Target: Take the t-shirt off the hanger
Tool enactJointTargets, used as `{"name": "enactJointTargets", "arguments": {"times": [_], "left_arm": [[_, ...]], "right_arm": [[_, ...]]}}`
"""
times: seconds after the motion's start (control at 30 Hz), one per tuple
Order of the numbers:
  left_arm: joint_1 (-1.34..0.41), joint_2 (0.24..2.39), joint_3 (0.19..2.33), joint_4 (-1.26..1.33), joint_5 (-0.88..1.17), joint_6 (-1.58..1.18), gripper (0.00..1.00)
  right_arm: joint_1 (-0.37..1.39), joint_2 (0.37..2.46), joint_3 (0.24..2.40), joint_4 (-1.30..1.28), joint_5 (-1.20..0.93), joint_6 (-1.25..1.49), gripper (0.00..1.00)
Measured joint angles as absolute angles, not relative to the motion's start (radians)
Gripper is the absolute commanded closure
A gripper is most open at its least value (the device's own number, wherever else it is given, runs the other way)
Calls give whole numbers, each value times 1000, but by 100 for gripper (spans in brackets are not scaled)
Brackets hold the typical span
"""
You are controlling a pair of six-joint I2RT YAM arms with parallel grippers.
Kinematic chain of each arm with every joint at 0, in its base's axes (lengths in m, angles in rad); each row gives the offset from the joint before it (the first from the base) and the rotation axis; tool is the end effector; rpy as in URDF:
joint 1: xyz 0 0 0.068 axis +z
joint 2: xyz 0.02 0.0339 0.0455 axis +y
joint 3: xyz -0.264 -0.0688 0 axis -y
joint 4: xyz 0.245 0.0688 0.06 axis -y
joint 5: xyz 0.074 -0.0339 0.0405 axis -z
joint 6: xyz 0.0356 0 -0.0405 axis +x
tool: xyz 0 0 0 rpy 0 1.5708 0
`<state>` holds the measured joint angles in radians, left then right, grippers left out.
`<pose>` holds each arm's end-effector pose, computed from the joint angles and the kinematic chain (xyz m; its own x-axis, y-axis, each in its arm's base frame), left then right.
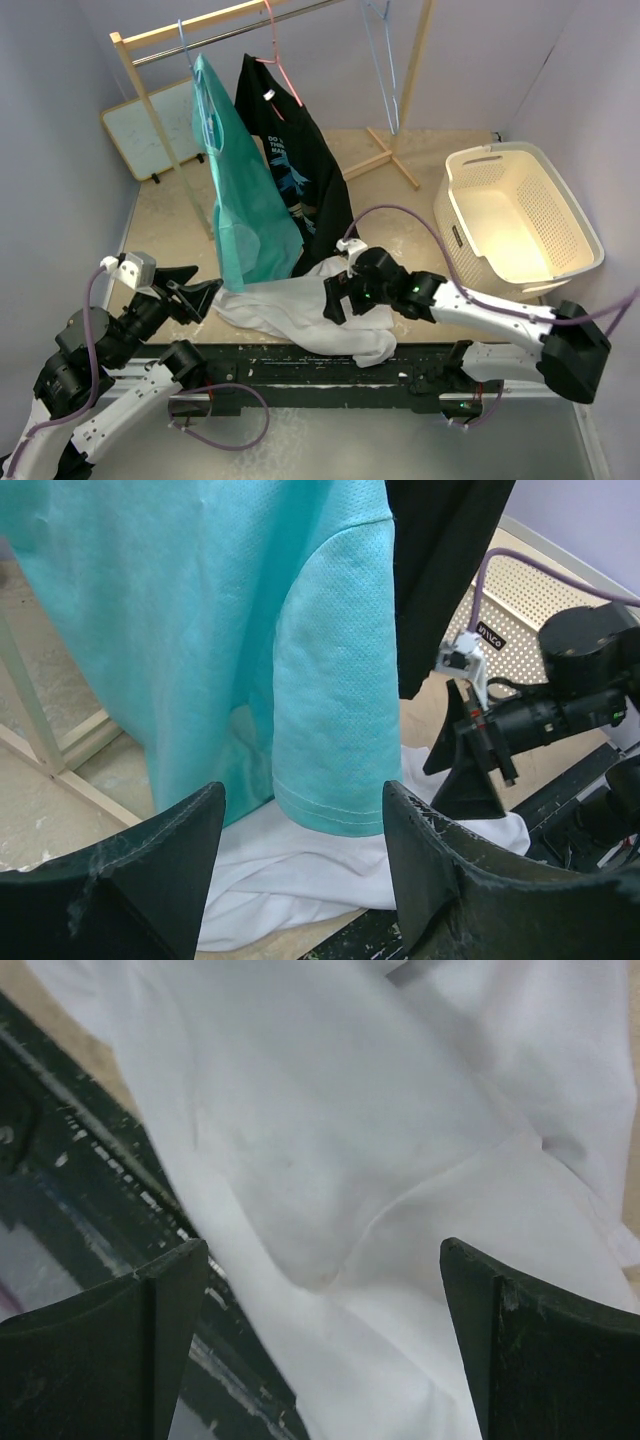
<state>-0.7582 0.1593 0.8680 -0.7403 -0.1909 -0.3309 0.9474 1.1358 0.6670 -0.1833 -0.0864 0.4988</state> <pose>0.0157 -0.0055 0.3569 -0.1963 -0.2534 -0.9472 0.5008 0.8046 -0.3191 0.1385 0.1978 0.2293 -0.7172 -0.1811 -0.6729 -0.5760 0.6975 0.4262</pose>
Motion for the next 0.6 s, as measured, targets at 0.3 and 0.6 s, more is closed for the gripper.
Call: {"name": "enactJointTargets", "arguments": {"times": [0.3, 0.6], "left_arm": [[-758, 160, 868, -741, -199, -331, 33], [-758, 160, 868, -741, -209, -331, 34]], "right_arm": [[1128, 1564, 811, -78, 82, 503, 1], [1250, 1840, 1091, -28, 161, 543, 34]]}}
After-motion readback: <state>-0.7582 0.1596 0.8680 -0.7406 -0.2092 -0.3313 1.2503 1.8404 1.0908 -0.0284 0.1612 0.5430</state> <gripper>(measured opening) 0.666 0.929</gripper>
